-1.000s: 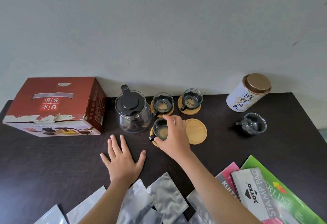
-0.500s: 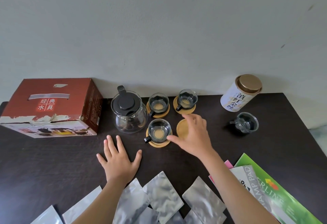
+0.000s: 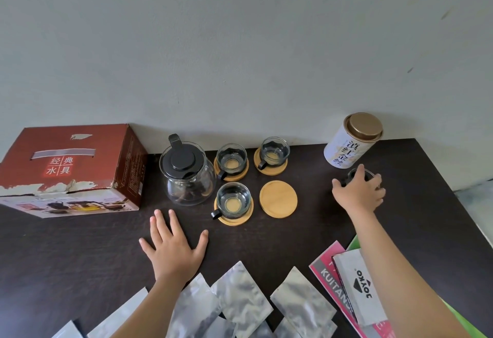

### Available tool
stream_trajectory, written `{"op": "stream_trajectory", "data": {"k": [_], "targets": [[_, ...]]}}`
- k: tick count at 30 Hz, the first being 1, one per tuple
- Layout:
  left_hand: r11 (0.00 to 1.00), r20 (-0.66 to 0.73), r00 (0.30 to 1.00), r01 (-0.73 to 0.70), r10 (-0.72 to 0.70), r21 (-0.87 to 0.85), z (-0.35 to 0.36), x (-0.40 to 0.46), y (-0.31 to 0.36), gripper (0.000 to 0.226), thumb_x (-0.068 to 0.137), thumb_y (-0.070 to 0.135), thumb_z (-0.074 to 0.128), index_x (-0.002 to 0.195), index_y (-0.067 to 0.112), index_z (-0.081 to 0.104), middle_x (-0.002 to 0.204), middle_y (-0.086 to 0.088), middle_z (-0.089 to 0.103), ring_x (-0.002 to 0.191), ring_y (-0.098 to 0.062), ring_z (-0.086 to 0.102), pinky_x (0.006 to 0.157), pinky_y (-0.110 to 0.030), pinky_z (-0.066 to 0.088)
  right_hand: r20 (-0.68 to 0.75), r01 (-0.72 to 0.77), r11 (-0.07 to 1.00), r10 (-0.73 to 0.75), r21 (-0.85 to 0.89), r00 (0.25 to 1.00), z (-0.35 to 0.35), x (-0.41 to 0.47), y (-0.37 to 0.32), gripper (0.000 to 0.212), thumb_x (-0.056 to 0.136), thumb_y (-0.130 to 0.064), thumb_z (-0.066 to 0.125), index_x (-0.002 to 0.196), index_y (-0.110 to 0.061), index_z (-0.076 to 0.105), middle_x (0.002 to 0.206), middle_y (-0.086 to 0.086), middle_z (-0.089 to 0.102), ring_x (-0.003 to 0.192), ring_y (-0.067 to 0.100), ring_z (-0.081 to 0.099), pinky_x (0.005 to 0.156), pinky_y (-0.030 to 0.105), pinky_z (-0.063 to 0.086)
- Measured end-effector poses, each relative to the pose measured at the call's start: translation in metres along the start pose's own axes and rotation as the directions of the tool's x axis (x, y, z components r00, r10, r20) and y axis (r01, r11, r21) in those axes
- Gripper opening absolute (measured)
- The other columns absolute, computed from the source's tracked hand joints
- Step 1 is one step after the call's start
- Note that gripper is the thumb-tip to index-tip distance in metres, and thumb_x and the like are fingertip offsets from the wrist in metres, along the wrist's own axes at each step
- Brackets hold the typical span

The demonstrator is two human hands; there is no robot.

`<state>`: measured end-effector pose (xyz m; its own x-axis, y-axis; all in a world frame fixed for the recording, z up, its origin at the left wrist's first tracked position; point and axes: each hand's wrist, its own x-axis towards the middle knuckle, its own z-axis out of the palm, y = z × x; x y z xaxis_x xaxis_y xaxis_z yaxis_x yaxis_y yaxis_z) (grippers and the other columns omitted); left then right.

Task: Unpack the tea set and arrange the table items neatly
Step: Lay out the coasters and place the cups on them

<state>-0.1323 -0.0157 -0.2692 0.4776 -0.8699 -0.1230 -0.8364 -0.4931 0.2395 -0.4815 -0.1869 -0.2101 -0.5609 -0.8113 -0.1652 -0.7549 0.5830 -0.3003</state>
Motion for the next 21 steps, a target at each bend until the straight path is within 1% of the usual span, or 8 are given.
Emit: {"op": "stream_trajectory", "data": {"k": [3,6,8,9,12,17,19,21], "targets": [[1.000,-0.005,1.000,-0.001,0.001,0.002,0.000,0.000,-0.001,0.099,0.075,0.076,0.024,0.148,0.009,0.022,0.158,-0.017,0.011,0.146,-0.032,0.005,0.109,-0.063,0.014,-0.040,0.025,0.999,-0.024,0.027,0.999,0.005,-0.003,-0.003,0.081,0.081,-0.045,0.067,0.147,-0.023,0.026,0.150,0.019,0.013,0.128,0.051,0.027,0.107,0.057,0.030],[1.000,0.000,1.000,0.000,0.000,0.010,0.000,0.000,-0.001,0.098,0.076,0.075,0.026,0.149,0.009,0.021,0.158,-0.017,0.010,0.146,-0.031,0.004,0.109,-0.062,0.013,-0.047,0.042,0.989,-0.035,0.143,0.998,0.008,-0.011,-0.006,0.078,0.073,-0.043,0.076,0.137,-0.021,0.036,0.139,0.017,0.021,0.118,0.043,0.034,0.088,0.052,0.048],[1.000,0.000,1.000,0.002,-0.002,0.010,0.000,0.000,-0.001,0.098,0.076,0.075,0.026,0.149,0.009,0.021,0.158,-0.017,0.009,0.146,-0.031,0.003,0.110,-0.062,0.013,-0.014,0.023,0.976,-0.020,0.218,1.000,0.007,-0.016,-0.009,0.081,0.066,-0.043,0.082,0.133,-0.023,0.039,0.134,0.016,0.023,0.116,0.038,0.034,0.076,0.045,0.049],[1.000,-0.001,1.000,0.002,-0.002,0.008,0.000,0.000,-0.001,0.099,0.076,0.075,0.025,0.149,0.009,0.021,0.158,-0.017,0.010,0.146,-0.031,0.003,0.109,-0.062,0.013,0.010,0.011,0.970,-0.014,0.241,1.000,0.006,-0.017,-0.011,0.085,0.063,-0.044,0.084,0.132,-0.023,0.040,0.133,0.016,0.024,0.115,0.038,0.034,0.074,0.044,0.048],[1.000,-0.001,1.000,0.000,0.000,0.005,0.001,0.000,-0.001,0.099,0.075,0.076,0.025,0.148,0.009,0.022,0.158,-0.017,0.011,0.146,-0.031,0.004,0.109,-0.062,0.014,0.066,0.008,0.966,-0.026,0.258,0.997,0.003,-0.019,-0.012,0.090,0.056,-0.049,0.088,0.130,-0.023,0.043,0.132,0.016,0.027,0.116,0.037,0.036,0.074,0.041,0.046],[1.000,0.002,1.000,0.002,-0.002,0.009,0.001,0.000,-0.001,0.099,0.075,0.076,0.023,0.149,0.009,0.021,0.158,-0.017,0.009,0.146,-0.031,0.003,0.110,-0.062,0.013,0.113,0.042,0.954,-0.078,0.297,0.991,-0.003,-0.028,-0.013,0.086,0.054,-0.047,0.089,0.126,-0.023,0.050,0.129,0.014,0.031,0.117,0.036,0.039,0.080,0.043,0.048],[1.000,-0.001,1.000,0.001,-0.001,0.004,0.001,0.000,0.000,0.100,0.075,0.076,0.022,0.149,0.009,0.021,0.158,-0.017,0.010,0.146,-0.031,0.003,0.109,-0.062,0.013,0.118,0.099,0.932,-0.149,0.350,0.982,-0.005,-0.036,-0.015,0.085,0.053,-0.046,0.090,0.126,-0.025,0.051,0.127,0.012,0.032,0.117,0.035,0.040,0.084,0.044,0.049],[1.000,0.002,1.000,0.004,-0.004,0.002,0.000,0.000,0.000,0.098,0.076,0.076,0.024,0.149,0.009,0.021,0.158,-0.017,0.009,0.146,-0.031,0.002,0.109,-0.062,0.013,0.116,0.209,0.900,-0.271,0.382,0.955,-0.006,-0.047,-0.021,0.087,0.051,-0.044,0.091,0.126,-0.027,0.051,0.124,0.008,0.032,0.117,0.032,0.040,0.087,0.043,0.048]]}}
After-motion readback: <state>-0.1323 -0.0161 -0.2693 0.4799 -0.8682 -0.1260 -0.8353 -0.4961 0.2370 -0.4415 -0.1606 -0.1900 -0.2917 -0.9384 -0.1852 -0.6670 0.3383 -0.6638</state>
